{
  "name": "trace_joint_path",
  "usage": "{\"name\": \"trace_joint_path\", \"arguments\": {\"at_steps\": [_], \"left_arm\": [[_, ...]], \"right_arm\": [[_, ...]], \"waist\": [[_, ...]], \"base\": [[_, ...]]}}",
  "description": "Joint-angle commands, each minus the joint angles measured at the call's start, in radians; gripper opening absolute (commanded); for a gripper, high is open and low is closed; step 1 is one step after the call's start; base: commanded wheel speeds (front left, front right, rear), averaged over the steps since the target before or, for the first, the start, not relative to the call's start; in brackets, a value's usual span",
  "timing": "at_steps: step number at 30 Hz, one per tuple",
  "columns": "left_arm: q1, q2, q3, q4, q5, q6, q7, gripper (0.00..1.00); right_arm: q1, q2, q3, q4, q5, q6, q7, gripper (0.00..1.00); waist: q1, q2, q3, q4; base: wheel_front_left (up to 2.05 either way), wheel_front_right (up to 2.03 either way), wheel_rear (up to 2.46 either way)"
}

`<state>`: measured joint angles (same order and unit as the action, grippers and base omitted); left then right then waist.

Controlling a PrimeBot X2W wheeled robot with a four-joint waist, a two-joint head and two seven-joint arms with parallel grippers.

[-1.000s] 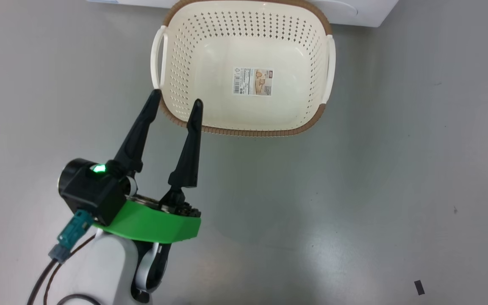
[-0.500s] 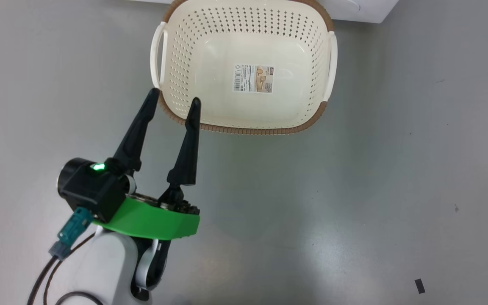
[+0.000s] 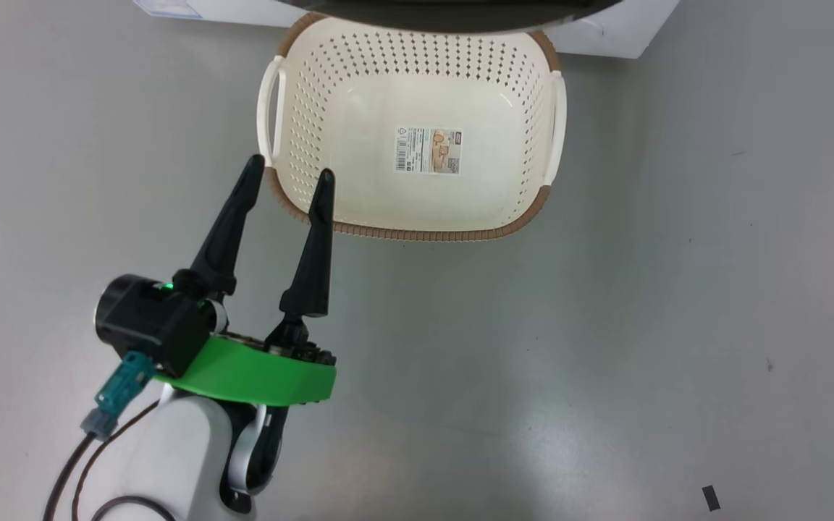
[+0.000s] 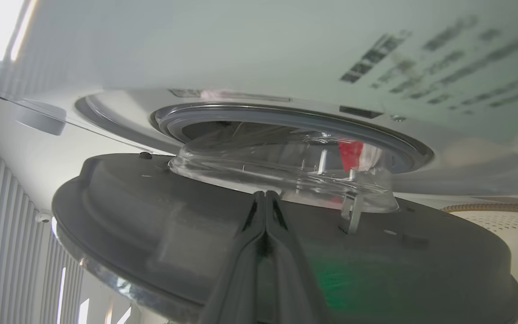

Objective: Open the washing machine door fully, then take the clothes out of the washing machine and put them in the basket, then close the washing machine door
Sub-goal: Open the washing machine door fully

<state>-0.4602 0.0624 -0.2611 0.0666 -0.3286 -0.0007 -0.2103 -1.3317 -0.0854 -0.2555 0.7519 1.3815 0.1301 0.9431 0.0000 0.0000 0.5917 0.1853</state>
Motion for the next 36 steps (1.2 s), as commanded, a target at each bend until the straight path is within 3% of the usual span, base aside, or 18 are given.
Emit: {"name": "trace_joint_path", "arguments": {"at_steps": [1, 26, 32, 34, 35, 36], "left_arm": [[-0.003, 0.025, 0.028, -0.019, -0.006, 0.004, -0.006, 1.0], [0.035, 0.042, 0.022, -0.018, -0.03, 0.027, 0.017, 1.0], [0.041, 0.046, 0.024, -0.027, -0.035, 0.033, 0.019, 1.0], [0.043, 0.047, 0.024, -0.032, -0.037, 0.035, 0.019, 1.0], [0.044, 0.047, 0.025, -0.034, -0.038, 0.036, 0.019, 1.0], [0.044, 0.048, 0.025, -0.036, -0.039, 0.037, 0.019, 1.0]], "right_arm": [[0.02, 0.035, 0.019, -0.029, 0.001, 0.001, 0.015, 0.0], [0.204, 0.035, 0.238, -0.084, 0.161, 0.001, 0.007, 0.0], [0.224, 0.033, 0.26, -0.101, 0.136, 0.001, -0.016, 0.0], [0.232, 0.024, 0.263, -0.101, 0.085, 0.001, -0.073, 0.0], [0.235, 0.019, 0.269, -0.105, 0.049, 0.001, -0.107, 0.36], [0.24, 0.014, 0.274, -0.111, 0.013, 0.001, -0.141, 0.98]], "waist": [[0.0, 0.0, -0.008, 0.0], [0.0, 0.0, -0.096, -0.039], [0.0, 0.0, -0.096, -0.04], [0.0, 0.0, -0.094, -0.041], [0.0, 0.0, -0.093, -0.041], [0.0, 0.0, -0.091, -0.042]], "base": [[0.0, 0.0, 0.0], [0.0, 0.0, 0.0], [0.0, 0.0, 0.0], [0.0, 0.0, 0.0], [0.0, 0.0, 0.0], [0.0, 0.0, 0.0]]}}
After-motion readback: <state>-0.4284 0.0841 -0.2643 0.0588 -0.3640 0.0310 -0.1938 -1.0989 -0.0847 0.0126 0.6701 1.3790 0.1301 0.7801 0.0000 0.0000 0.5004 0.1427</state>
